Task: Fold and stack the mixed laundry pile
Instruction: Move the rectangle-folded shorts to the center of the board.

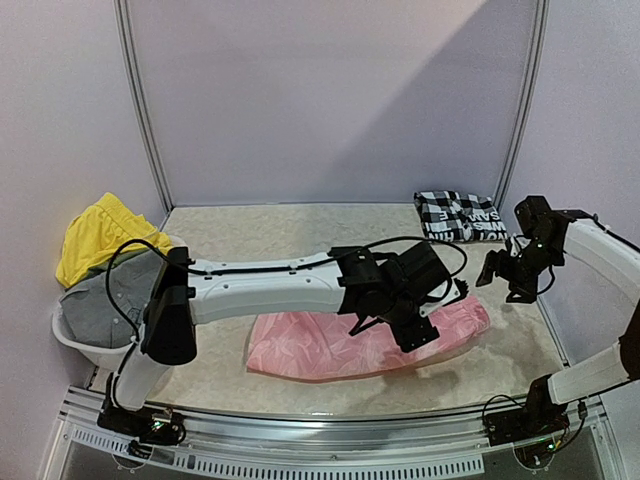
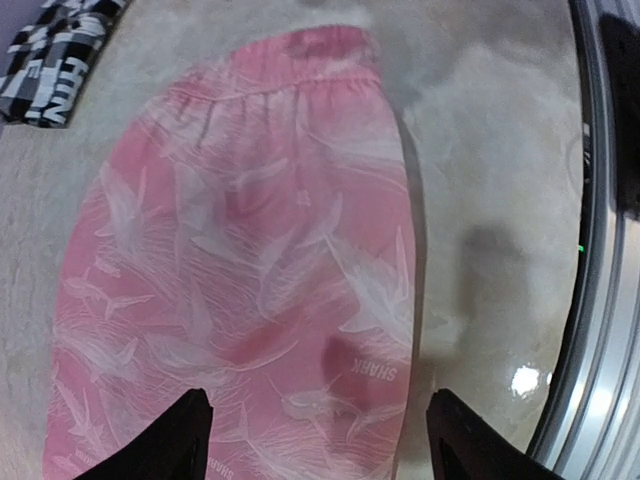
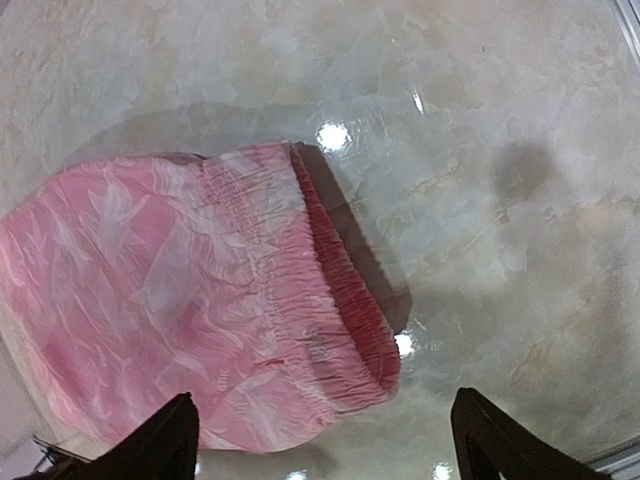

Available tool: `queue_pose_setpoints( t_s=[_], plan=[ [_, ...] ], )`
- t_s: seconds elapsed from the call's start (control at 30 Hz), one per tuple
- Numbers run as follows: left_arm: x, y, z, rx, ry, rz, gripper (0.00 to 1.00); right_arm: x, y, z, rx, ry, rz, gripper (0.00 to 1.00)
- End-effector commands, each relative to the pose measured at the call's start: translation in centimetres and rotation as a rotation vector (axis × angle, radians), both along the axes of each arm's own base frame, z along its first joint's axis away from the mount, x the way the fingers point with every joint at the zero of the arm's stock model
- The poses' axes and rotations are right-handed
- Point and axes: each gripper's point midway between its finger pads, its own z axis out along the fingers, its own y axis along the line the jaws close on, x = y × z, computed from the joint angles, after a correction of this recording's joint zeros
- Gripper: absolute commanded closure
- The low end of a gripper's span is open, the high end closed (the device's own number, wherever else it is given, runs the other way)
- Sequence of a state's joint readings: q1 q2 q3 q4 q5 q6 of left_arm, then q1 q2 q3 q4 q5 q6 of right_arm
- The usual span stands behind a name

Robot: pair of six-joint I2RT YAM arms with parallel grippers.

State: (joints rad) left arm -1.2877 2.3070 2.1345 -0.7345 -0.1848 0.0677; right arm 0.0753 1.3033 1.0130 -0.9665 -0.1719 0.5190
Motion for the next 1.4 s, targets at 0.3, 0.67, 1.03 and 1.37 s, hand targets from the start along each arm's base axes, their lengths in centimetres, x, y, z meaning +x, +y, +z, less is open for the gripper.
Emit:
queue_pose_setpoints(
  t_s=[0.3, 0.67, 1.03, 1.37],
  plan=[
    [0.6, 7.6, -6.9, 0.154, 0.077, 0.179, 0.36, 1.0, 1.8, -7.7, 0.04, 0.143, 0.128, 0.48],
    [-0.5, 16.8, -5.3, 0.146, 0.054, 0.367, 0.35, -1.2, 7.7, -12.9, 0.065, 0.265, 0.254, 0.62],
    [2.1, 21.6, 3.9, 0.13, -0.195, 0.484, 0.01, -1.4, 12.8, -9.9, 0.112, 0.263, 0.281, 0.62],
    [2.0, 11.0, 4.0, 0.031, -0.132, 0.261, 0.06, 2.4, 8.4, -1.0, 0.073, 0.099, 0.186, 0.28]
  ],
)
